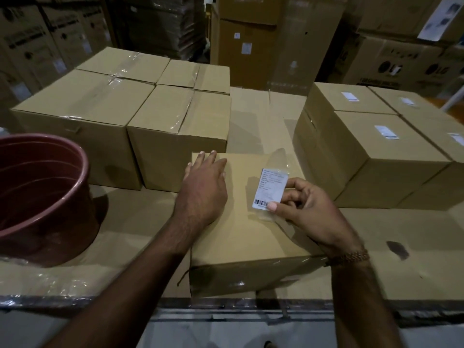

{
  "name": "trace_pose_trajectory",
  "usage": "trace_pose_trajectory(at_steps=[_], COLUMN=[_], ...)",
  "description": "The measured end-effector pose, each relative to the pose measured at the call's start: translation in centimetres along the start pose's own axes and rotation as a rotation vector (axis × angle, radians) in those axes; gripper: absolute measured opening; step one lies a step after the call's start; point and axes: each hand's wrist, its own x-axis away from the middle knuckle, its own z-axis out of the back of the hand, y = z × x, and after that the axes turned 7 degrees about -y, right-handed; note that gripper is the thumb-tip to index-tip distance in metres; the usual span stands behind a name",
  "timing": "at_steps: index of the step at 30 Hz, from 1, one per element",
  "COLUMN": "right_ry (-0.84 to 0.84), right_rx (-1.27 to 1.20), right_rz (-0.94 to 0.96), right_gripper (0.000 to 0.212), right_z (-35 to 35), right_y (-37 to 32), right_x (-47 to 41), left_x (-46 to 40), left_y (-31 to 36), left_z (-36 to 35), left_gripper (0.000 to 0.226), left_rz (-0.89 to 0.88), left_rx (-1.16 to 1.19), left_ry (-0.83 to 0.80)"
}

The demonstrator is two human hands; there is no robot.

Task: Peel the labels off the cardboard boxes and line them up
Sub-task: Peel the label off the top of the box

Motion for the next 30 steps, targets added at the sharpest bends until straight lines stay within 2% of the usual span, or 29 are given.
trace_pose_trajectory(at_steps=[4, 9, 14, 22, 30], right_ry=[0.018, 0.049, 0.079, 0.119, 0.174], right_rx=[0.014, 0.028, 0.026, 0.041, 0.209], right_rz=[0.01, 0.028, 0.06, 0.041, 0.104], right_gripper=[0.034, 0.037, 0.014, 0.008, 0.008], right_z=[0.1, -0.3, -0.5, -1.2, -6.4], right_y=[0.3, 0.2, 0.4, -1.1, -3.8], right_x=[0.1, 0.2, 0.0, 0.3, -1.5], left_x=[-0.1, 0.0, 0.3, 3.0, 7.7], left_y=[-0.2, -0.2, -0.3, 0.6, -2.9], left_z=[-0.2, -0.2, -0.4, 1.6, 6.7], left_gripper=[0.044, 0.043, 0.04, 0.048, 0.043], left_rz=[-0.003, 0.005, 0.008, -0.087, -0.034], left_rx=[0.021, 0.04, 0.081, 0.065, 0.005], left_ry=[0.016, 0.033, 0.08, 0.383, 0.474])
